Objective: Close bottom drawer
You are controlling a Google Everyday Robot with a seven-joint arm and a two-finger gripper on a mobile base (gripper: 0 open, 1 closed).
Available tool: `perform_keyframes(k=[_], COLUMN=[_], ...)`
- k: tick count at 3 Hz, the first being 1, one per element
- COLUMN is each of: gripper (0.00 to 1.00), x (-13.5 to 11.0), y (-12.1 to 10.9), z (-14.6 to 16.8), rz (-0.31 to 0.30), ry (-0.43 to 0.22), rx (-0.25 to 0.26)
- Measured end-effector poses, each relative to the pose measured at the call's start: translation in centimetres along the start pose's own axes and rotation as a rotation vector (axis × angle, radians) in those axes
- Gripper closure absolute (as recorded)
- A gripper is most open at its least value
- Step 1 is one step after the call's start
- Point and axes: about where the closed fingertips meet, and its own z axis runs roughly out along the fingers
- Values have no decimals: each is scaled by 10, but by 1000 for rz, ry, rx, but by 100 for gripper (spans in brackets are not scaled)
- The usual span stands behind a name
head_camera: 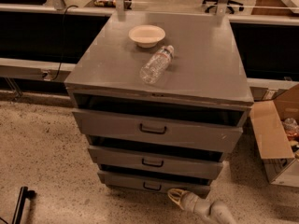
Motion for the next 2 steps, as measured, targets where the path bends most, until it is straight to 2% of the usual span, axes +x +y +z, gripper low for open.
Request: perform_keyframes(k=[1,2], gripper=[100,100], x=[4,-3], y=[7,26], z=[-14,-35], rz=[11,18], ry=[-50,-124], rx=[-26,-88])
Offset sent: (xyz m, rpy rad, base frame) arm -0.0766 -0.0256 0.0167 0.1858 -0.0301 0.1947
